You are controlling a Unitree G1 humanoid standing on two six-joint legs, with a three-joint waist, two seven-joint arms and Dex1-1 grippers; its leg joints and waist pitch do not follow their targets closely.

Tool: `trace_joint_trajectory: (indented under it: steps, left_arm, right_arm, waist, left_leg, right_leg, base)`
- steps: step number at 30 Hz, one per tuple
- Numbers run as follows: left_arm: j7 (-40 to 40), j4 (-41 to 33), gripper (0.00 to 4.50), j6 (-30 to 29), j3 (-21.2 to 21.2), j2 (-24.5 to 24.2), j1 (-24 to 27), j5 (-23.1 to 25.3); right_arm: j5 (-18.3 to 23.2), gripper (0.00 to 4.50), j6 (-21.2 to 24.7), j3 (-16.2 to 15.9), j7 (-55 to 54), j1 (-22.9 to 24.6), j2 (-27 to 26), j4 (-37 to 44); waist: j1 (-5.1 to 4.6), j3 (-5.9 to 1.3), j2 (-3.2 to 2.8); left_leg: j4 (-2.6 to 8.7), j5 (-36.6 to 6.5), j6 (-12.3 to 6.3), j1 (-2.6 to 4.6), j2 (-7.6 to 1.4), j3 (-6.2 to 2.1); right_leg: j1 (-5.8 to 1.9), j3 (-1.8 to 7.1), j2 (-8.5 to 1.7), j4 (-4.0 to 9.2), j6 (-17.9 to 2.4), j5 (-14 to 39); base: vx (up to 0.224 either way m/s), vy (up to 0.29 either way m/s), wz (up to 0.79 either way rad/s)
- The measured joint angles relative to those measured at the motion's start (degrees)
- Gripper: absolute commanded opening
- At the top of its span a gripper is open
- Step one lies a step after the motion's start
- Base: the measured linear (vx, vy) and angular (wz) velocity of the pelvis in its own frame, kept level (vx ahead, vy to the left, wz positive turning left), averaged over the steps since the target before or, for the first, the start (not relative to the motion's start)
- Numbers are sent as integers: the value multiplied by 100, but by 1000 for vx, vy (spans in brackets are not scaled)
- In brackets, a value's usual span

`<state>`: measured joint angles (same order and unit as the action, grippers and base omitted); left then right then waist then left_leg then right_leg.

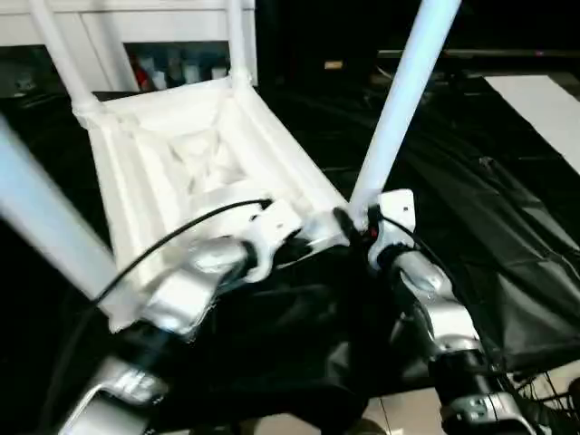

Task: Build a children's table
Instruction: Rotate leg to tighten

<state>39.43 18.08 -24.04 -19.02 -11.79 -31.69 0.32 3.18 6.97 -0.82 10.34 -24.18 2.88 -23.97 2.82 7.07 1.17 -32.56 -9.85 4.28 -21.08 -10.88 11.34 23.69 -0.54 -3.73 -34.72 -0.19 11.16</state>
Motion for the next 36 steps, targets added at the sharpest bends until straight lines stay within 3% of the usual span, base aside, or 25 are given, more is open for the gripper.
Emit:
trace_joint_trajectory:
  steps: [5,6,10,14,19,24,28,29,30,36]
  left_arm:
    - [1,9,0,-36,-115,-25,-32,15]
    - [3,5,0,-40,-126,-29,-32,24]
    - [110,-117,0,-72,-216,-156,-30,86]
    - [442,-246,0,4,-213,-454,-28,92]
    - [1028,-621,0,145,-274,-1049,85,83]
    - [1665,-1198,0,61,-343,-1690,276,-15]
    - [1768,-1402,0,5,-315,-1732,384,-60]
    - [1757,-1433,44,-26,-279,-1706,400,-64]
    - [1738,-1449,55,-60,-244,-1686,415,-62]
    - [1644,-1362,61,-140,-208,-1654,471,-56]
  right_arm:
    - [14,272,-79,41,21,54,0,6]
    - [24,307,-93,46,26,67,0,12]
    - [216,344,-48,93,498,219,156,261]
    - [541,382,349,-55,1535,362,687,797]
    - [861,382,484,-362,3030,453,1619,1420]
    - [983,382,482,-484,3849,534,2011,1566]
    - [1024,382,545,-519,4025,551,2070,1663]
    - [1031,392,551,-521,4034,550,2081,1672]
    - [1036,392,557,-522,4047,550,2088,1672]
    - [1074,392,606,-528,4090,519,2099,1675]
  waist:
    - [-4,-5,4]
    - [-5,-5,3]
    - [-4,-1,7]
    - [-72,7,16]
    - [-106,6,18]
    - [-113,3,11]
    - [-90,3,12]
    - [-87,3,12]
    - [-90,3,13]
    - [-102,9,4]
  left_leg:
    - [48,12,-20,0,0,-5]
    - [48,12,-20,1,1,-5]
    - [72,12,-20,-3,2,-5]
    - [80,13,-21,-13,-4,-19]
    - [94,13,-18,-5,-26,-26]
    - [109,10,-22,-16,-40,-13]
    - [106,0,-64,-26,-39,1]
    - [105,-2,-67,-26,-39,3]
    - [104,-3,-68,-25,-39,5]
    - [101,-14,-37,-9,-39,7]
  right_leg:
    - [-55,-15,1,72,1,-1]
    - [-56,-15,1,73,1,-1]
    - [-53,-15,2,77,2,0]
    - [-35,-19,15,75,6,-4]
    - [-26,-23,39,66,37,-20]
    - [-3,-24,51,65,9,12]
    - [2,-24,47,68,-13,31]
    - [1,-23,46,69,-16,32]
    - [1,-23,45,68,-17,33]
    - [-6,-17,45,58,-18,33]
  base:
    - [0,0,0]
    - [0,0,0]
    - [0,0,0]
    - [0,0,0]
    - [22,-9,-1]
    - [59,-10,-2]
    - [15,1,0]
    - [0,0,0]
    - [0,0,0]
    - [0,0,0]
